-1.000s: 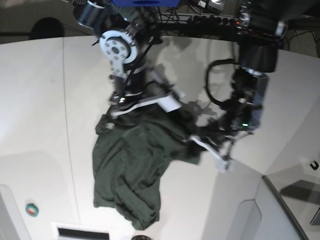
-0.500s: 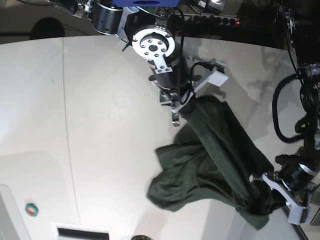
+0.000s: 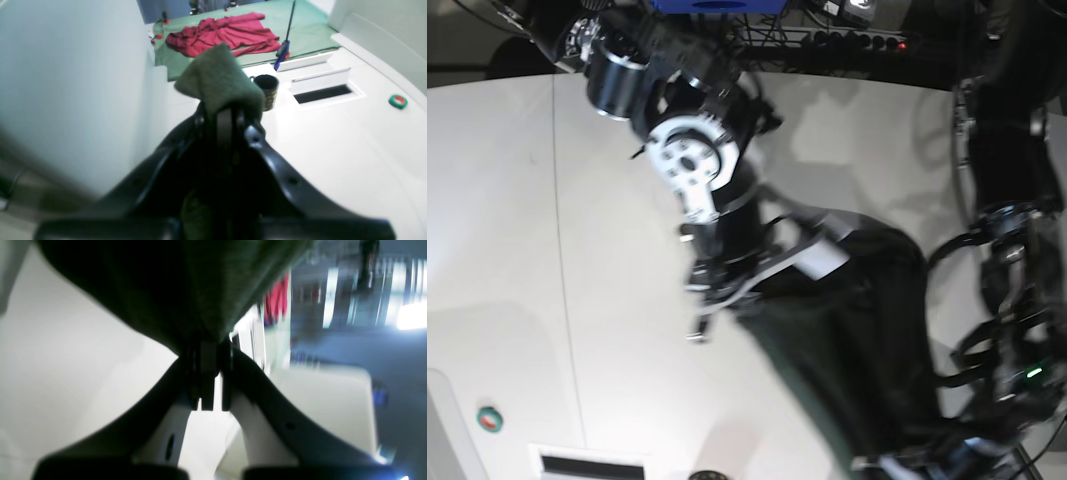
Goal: Layout the t-shirt on the table in an organized manner, then fold the t-shirt properly
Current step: 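Lower the t-shirt onto the table and open both grippers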
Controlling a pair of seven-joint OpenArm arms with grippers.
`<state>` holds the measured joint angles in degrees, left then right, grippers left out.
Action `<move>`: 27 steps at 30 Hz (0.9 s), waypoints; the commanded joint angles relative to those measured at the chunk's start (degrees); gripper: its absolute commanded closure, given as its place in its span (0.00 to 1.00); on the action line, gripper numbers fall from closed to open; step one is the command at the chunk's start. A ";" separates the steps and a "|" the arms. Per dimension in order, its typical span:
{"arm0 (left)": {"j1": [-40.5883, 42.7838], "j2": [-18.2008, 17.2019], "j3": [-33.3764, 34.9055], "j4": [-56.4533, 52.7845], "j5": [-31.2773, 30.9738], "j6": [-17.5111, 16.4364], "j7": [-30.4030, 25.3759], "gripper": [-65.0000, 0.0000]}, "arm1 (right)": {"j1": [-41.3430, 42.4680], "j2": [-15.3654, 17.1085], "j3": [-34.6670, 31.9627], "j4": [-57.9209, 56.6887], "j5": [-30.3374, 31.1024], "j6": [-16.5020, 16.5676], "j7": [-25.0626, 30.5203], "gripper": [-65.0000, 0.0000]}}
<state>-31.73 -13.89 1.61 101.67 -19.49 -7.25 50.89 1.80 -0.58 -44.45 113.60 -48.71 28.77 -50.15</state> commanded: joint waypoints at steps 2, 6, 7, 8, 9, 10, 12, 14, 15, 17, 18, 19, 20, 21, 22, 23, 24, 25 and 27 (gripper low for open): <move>-3.22 6.46 3.27 -4.30 4.50 0.34 -5.93 1.00 | -1.41 -0.17 4.67 0.73 -0.39 0.02 -0.35 1.00; -3.92 18.59 12.86 -22.68 17.51 0.52 -21.05 1.00 | -6.42 -0.08 14.16 -1.12 3.83 0.02 -0.44 1.00; -3.92 21.14 14.53 -28.30 20.50 0.52 -25.09 1.00 | -7.56 -0.08 16.71 -2.00 5.50 0.02 -0.35 1.00; -4.10 22.89 16.20 -35.51 23.22 0.52 -29.75 1.00 | -8.44 -0.08 19.61 -3.32 7.70 0.02 -0.09 1.00; -4.98 22.89 18.13 -41.49 24.80 0.52 -34.59 1.00 | -8.88 -0.08 22.34 -4.72 9.90 0.02 0.00 1.00; -5.86 22.89 22.00 -47.56 23.84 0.52 -39.86 1.00 | -9.14 -0.08 24.89 -6.04 12.36 0.02 0.00 1.00; -7.35 22.89 30.17 -55.82 18.12 0.70 -47.16 0.71 | -9.76 -0.08 28.93 -8.59 16.05 0.02 0.00 1.00; -10.16 22.89 36.77 -63.38 8.63 4.04 -52.52 0.30 | -9.41 -0.08 33.06 -11.84 19.13 0.02 0.08 1.00; -11.31 22.89 39.14 -65.93 4.32 6.50 -54.28 0.15 | -8.53 -0.08 34.47 -13.25 20.36 0.02 0.08 1.00; -12.10 22.89 43.62 -66.90 -3.86 11.33 -57.00 0.00 | -8.00 0.01 37.11 -15.71 22.20 0.02 0.08 1.00; -12.10 22.89 45.29 -66.28 -6.32 13.44 -57.44 0.00 | -7.74 0.01 38.34 -16.85 22.91 0.02 0.08 1.00; -12.27 22.89 46.53 -65.58 -7.81 15.38 -57.53 0.00 | -7.39 0.01 39.39 -17.73 23.61 0.02 0.35 1.00; -12.10 22.89 46.96 -64.35 -7.90 16.61 -57.53 0.00 | -6.86 0.01 40.36 -18.61 24.14 0.02 1.23 1.00; -11.75 22.89 46.88 -63.03 -7.72 16.96 -57.53 0.00 | -6.77 0.01 41.68 -19.40 24.31 0.02 2.11 1.00; -10.87 22.46 46.88 -62.06 -7.64 16.96 -57.53 0.00 | -6.59 0.01 42.91 -20.02 24.31 0.02 2.63 1.00; -10.25 21.67 46.79 -61.10 -7.72 16.96 -57.53 0.00 | -6.51 0.01 44.23 -20.37 24.31 0.02 2.99 1.00; -9.64 20.88 46.79 -59.95 -7.81 16.96 -57.36 0.00 | -6.51 -0.08 45.63 -20.55 24.40 0.02 3.25 1.00; -8.76 19.56 46.79 -58.72 -7.99 16.96 -56.30 0.00 | -6.51 -0.17 46.86 -20.55 24.40 0.02 3.25 1.00; -6.65 15.96 46.70 -55.56 -8.16 16.96 -51.82 0.00 | -6.42 -0.43 49.59 -20.55 24.40 0.02 3.25 1.00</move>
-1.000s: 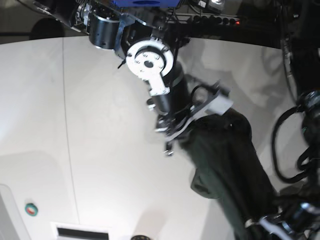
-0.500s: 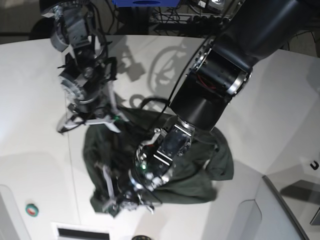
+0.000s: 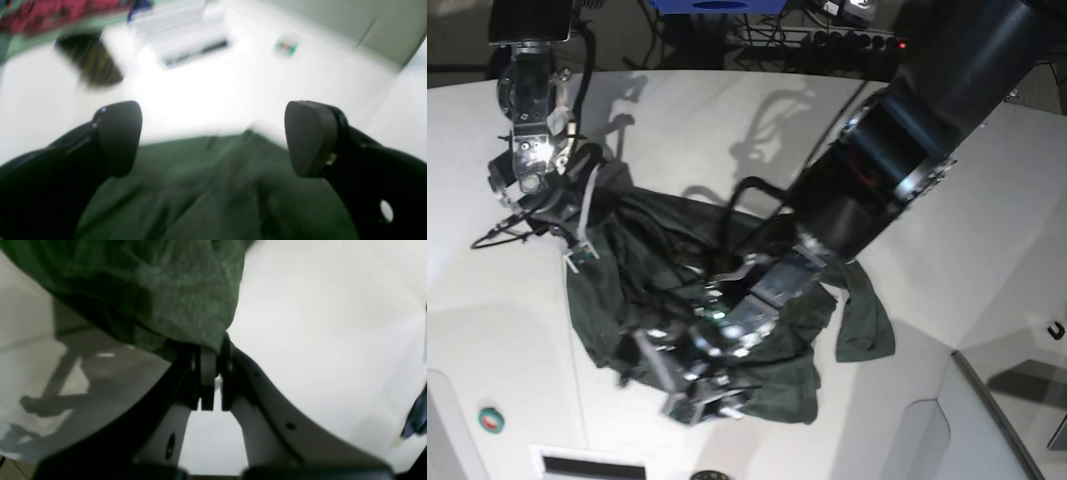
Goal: Layout the t-shirt on the table in an organized manner, then fold the t-shirt properly
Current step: 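Lower the t-shirt onto the table and open both grippers, then move the right gripper to the shirt edge and grasp it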
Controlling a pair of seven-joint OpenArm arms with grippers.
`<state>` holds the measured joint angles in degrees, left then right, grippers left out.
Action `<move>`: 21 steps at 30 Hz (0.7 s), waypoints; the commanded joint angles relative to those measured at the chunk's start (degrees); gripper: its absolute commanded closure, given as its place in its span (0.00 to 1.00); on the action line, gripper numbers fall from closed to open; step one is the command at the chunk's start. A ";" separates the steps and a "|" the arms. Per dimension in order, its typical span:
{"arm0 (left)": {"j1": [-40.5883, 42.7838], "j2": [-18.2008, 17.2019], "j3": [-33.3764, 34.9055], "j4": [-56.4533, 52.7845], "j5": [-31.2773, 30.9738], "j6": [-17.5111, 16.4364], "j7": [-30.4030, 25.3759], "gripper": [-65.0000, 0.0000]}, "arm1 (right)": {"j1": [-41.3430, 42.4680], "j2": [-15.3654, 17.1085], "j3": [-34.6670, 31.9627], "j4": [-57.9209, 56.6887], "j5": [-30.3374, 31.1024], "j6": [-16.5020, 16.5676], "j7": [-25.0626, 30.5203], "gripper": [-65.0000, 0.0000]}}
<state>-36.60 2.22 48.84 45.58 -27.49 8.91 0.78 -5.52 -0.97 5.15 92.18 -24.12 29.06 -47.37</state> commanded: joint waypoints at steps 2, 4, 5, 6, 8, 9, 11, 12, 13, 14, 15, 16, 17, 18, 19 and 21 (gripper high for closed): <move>1.65 -3.58 -1.94 5.63 -0.16 0.81 2.87 0.00 | 0.90 -0.21 2.72 0.79 -0.10 -0.27 0.39 1.00; 6.58 -7.45 -6.86 11.69 -0.16 0.81 6.48 0.00 | 1.61 -1.80 6.41 -0.18 1.13 -0.27 -0.05 0.99; 9.04 -9.03 -9.94 15.03 -0.16 0.81 8.15 0.00 | 2.05 -2.32 8.17 -0.62 1.66 -0.27 -0.14 0.96; 12.03 -11.14 -13.28 18.11 0.01 0.81 9.99 0.00 | 2.31 -2.50 9.31 -1.41 1.66 -0.27 -1.37 0.90; 16.25 -14.13 -17.94 22.94 0.28 0.81 13.16 0.00 | 2.49 -2.32 9.14 -2.47 1.66 -0.27 -3.75 0.71; 18.01 -15.71 -19.70 25.05 0.28 0.81 14.48 0.00 | 2.22 -1.97 9.14 -2.03 1.66 -0.27 -4.10 0.61; 21.43 -18.79 -22.07 28.13 0.36 0.81 16.15 0.00 | 1.61 -1.62 8.26 -0.01 1.66 -0.27 -4.01 0.44; 23.02 -20.28 -22.95 29.54 0.36 0.81 16.15 0.00 | 1.08 -1.36 7.56 1.84 1.66 -0.27 -4.01 0.37; 25.04 -22.48 -24.36 30.94 0.36 0.81 16.15 0.00 | 0.29 -0.39 6.76 4.92 1.66 -0.27 -4.01 0.31; 27.32 -24.24 -26.29 32.00 0.28 0.81 16.06 0.00 | -0.33 -0.04 5.80 7.99 1.66 -0.27 -3.92 0.29; 29.35 -25.30 -28.58 32.79 0.28 0.81 16.06 0.00 | -0.50 0.31 4.30 10.54 1.66 -0.27 -3.92 0.28; 31.46 -26.00 -31.56 33.49 0.28 0.81 16.06 0.00 | 0.11 0.58 2.37 12.13 1.66 -0.27 -3.92 0.28; 33.57 -26.44 -34.47 33.93 0.28 0.81 16.06 0.10 | 1.26 1.46 0.52 12.48 1.66 -0.27 -3.92 0.28; 35.76 -26.61 -37.63 34.29 0.28 0.81 16.06 0.25 | 3.01 2.60 -1.67 11.95 1.66 -0.27 -3.92 0.28; 37.79 -26.61 -40.80 34.90 0.28 0.81 16.06 0.40 | 5.21 3.83 -4.05 10.37 1.66 -0.27 -3.92 0.28; 41.39 -26.44 -46.33 36.13 0.28 0.81 16.06 0.73 | 10.31 5.24 -8.88 4.92 1.66 -0.27 -3.48 0.28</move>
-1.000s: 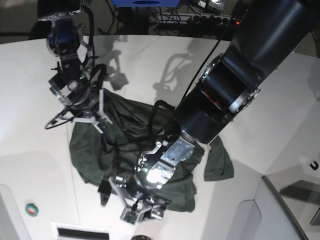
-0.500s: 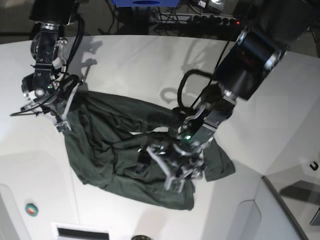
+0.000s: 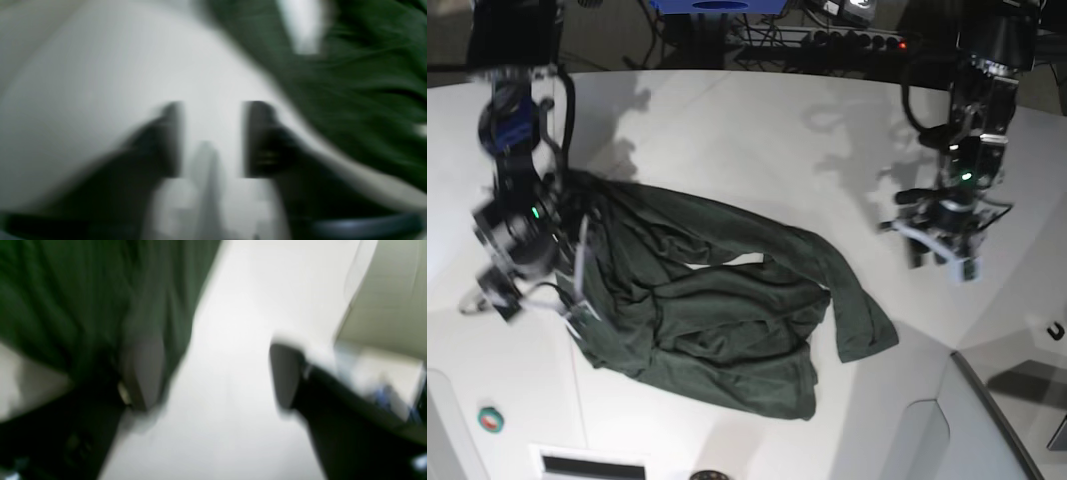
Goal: Layout the t-shirt on the table in an organized manner, then fold the t-shirt properly
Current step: 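Move the right gripper to the shirt edge and grasp it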
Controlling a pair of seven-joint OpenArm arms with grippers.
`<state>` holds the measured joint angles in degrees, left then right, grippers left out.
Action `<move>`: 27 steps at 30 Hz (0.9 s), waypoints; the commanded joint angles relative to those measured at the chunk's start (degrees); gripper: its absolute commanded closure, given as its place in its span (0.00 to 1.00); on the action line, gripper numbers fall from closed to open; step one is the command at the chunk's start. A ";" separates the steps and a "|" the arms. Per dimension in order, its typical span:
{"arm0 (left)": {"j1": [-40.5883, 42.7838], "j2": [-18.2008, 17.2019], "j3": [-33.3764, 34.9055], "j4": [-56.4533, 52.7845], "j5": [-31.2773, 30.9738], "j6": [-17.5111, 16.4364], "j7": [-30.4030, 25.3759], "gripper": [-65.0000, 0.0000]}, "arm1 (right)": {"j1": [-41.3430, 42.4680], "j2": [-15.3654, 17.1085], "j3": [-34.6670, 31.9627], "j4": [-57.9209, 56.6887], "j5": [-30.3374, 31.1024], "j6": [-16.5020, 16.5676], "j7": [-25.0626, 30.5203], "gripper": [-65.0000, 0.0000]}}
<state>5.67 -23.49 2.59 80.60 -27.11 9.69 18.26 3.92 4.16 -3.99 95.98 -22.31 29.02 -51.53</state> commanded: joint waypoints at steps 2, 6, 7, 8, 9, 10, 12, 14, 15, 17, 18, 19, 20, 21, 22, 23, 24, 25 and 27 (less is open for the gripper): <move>2.55 -0.73 -4.30 2.88 -0.10 0.02 -1.25 1.00 | 5.97 0.54 -3.35 -6.97 -0.16 -0.22 4.01 0.28; 8.00 -0.91 -8.61 7.53 -0.36 -0.07 -1.07 1.00 | 15.29 0.01 -5.11 -25.52 -0.16 -0.31 12.89 0.28; 8.88 -0.91 -9.05 8.50 -0.27 -0.07 -1.07 1.00 | 17.31 -0.34 -5.02 -29.74 -0.16 -0.40 14.56 0.28; 9.84 -0.91 -9.49 9.29 -0.10 -0.07 -0.99 1.00 | 19.24 -0.95 -5.02 -34.05 -0.16 -0.49 16.32 0.28; 10.72 -0.91 -9.93 9.91 -0.10 -0.07 -0.99 1.00 | 20.91 -1.31 -5.02 -38.01 -0.16 -0.66 17.99 0.28; 11.43 -0.91 -10.37 10.35 -0.10 -0.07 -0.99 1.00 | 22.14 -1.39 -4.93 -41.26 -0.16 -0.66 19.66 0.28; 12.57 -0.65 -11.16 10.96 -0.10 -0.07 -0.99 1.00 | 23.81 -1.57 -4.93 -45.57 -0.16 -0.66 22.56 0.28; 13.01 -0.65 -11.07 10.79 -0.27 -0.07 -0.99 1.00 | 24.34 -1.66 -4.93 -46.45 -0.16 -0.66 23.44 0.31; 13.19 -0.56 -11.07 10.70 -0.27 -0.07 -0.99 1.00 | 24.34 -1.75 -4.93 -46.36 -0.16 -0.66 23.44 0.37; 13.98 -0.56 -11.07 10.61 -0.27 -0.07 -0.99 1.00 | 24.43 -2.19 -4.93 -46.45 -0.16 -0.66 23.53 0.54; 14.24 -0.56 -11.07 10.70 -0.27 -0.07 -0.99 1.00 | 24.43 -2.19 -4.93 -46.45 -0.16 -0.66 23.53 0.65; 14.24 -0.56 -11.07 10.79 -0.27 -0.07 -0.99 1.00 | 24.43 -2.19 -4.93 -46.53 -0.16 -0.66 23.53 0.78; 14.24 -0.56 -10.81 10.79 -0.27 -0.07 -0.99 1.00 | 24.43 -2.10 -4.93 -46.53 -0.16 -0.66 23.53 0.92; 14.24 -0.56 -10.81 10.79 -0.27 -0.07 -0.99 1.00 | 24.43 -2.01 -4.93 -46.53 -0.16 -0.66 23.53 1.00; 14.24 -0.47 -10.81 10.79 -0.36 -0.07 -0.99 1.00 | 24.43 -2.01 -4.93 -46.53 -0.16 -0.75 23.53 1.00; 14.24 -0.47 -10.81 10.79 -0.45 -0.07 -0.99 1.00 | 24.43 -1.83 -4.85 -46.27 -0.16 -0.75 23.53 0.97; 14.24 -0.47 -10.81 10.88 -0.45 -0.07 -0.99 1.00 | 24.52 -1.04 -3.97 -46.01 -0.16 -0.75 23.53 0.99; 14.24 -0.47 -10.81 10.96 -0.45 -0.07 -0.99 1.00 | 24.60 -0.69 -2.21 -45.22 -0.16 -0.75 23.44 1.00; 14.24 -0.47 -10.81 10.96 -0.45 -0.07 -0.99 1.00 | 24.69 -0.16 1.40 -43.37 -0.24 -0.75 23.26 1.00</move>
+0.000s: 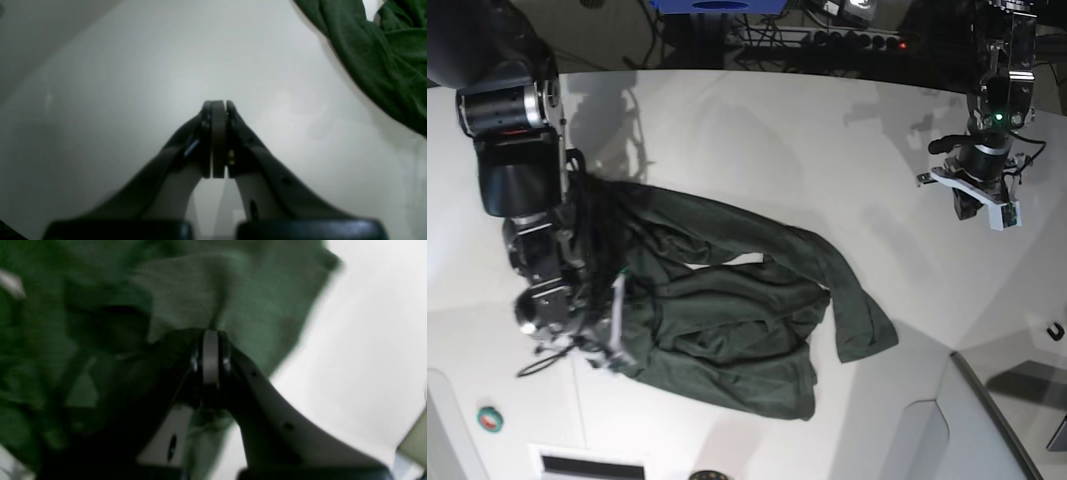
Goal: Layout the t-shirt on the table in an organized manner, then fold the t-shirt properly
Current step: 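Move the right gripper to the shirt edge and grasp it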
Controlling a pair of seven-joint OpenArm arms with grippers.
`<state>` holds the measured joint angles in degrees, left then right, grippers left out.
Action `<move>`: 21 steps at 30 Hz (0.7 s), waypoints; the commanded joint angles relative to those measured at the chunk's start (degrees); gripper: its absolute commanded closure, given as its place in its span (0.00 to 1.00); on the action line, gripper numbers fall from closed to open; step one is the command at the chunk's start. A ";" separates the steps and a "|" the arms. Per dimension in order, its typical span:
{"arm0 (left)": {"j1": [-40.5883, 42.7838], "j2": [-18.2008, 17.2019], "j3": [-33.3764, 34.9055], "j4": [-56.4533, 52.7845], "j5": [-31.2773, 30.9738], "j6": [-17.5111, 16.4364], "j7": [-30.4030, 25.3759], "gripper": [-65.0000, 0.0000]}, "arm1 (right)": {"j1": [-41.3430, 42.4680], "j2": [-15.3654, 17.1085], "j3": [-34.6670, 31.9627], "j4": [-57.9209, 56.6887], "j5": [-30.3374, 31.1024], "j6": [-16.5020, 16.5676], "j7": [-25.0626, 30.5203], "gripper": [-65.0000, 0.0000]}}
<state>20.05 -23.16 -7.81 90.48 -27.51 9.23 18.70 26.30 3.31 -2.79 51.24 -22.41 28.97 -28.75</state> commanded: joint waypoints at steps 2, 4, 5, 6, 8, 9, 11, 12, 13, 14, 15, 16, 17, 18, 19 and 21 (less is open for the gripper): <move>-0.14 -0.80 -0.49 1.00 -0.05 0.39 -1.42 1.00 | 2.75 2.10 3.18 2.78 -0.22 -0.71 0.49 1.00; -0.14 -0.80 -0.58 0.73 -0.05 0.39 -1.42 1.00 | 3.19 3.41 4.33 2.78 -0.22 -0.71 0.49 0.99; -0.14 -0.80 -0.49 0.73 -0.05 0.39 -1.42 1.00 | 3.01 3.59 4.24 2.95 -0.14 -0.71 0.49 0.99; -0.14 -0.71 -0.41 0.73 -0.05 0.39 -1.42 1.00 | 2.75 3.50 4.33 3.39 -0.14 -0.71 0.49 0.99; -0.23 0.43 -0.67 1.00 -0.05 0.39 -1.42 1.00 | 1.87 3.50 4.24 4.45 -0.14 -0.62 0.49 0.99; -0.49 0.96 -0.76 1.00 -0.05 0.39 -1.42 1.00 | 1.96 3.50 4.33 4.62 -0.14 -0.80 0.49 0.99; -0.58 1.22 -0.76 1.08 -0.05 0.39 -1.42 1.00 | 3.54 3.59 5.47 4.27 -0.14 -3.70 0.49 0.99; -0.58 1.22 -0.58 1.17 -0.05 0.39 -1.42 1.00 | 3.98 3.77 7.31 4.10 -0.14 -6.33 0.49 0.99; -0.58 1.49 -0.58 1.17 -0.05 0.39 -1.42 1.00 | 4.51 3.94 8.90 3.48 -0.22 -8.44 0.49 0.99; -0.41 1.93 -0.67 1.17 -0.05 0.39 -1.42 1.00 | 5.48 4.38 10.22 2.78 -0.22 -9.94 0.49 0.99; -0.23 2.28 -0.76 1.17 -0.05 0.39 -1.42 1.00 | 6.35 5.61 11.27 1.64 -0.22 -10.20 0.49 0.99; -0.14 2.28 -0.76 1.17 0.03 0.39 -1.42 1.00 | 7.06 6.84 12.06 0.05 -0.22 -10.38 0.49 0.99; -0.14 2.28 -0.76 1.17 0.03 0.39 -1.42 1.00 | 7.67 7.81 12.85 -1.62 -0.22 -10.55 0.58 0.99; -0.05 2.28 -0.76 1.08 -0.05 0.39 -1.42 1.00 | 8.38 8.51 14.00 -3.46 -0.14 -11.34 0.66 0.99; 0.30 2.28 -0.76 1.00 0.03 0.39 -1.42 1.00 | 8.82 9.13 15.58 -5.05 -0.14 -12.93 0.66 0.99; 0.91 2.28 -0.76 1.08 0.03 0.39 -1.42 1.00 | 9.08 9.83 18.39 -7.16 -0.14 -16.88 0.75 0.99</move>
<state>20.82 -20.08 -8.16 90.54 -27.51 9.21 18.63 33.12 12.62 15.68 42.89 -22.63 12.58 -29.41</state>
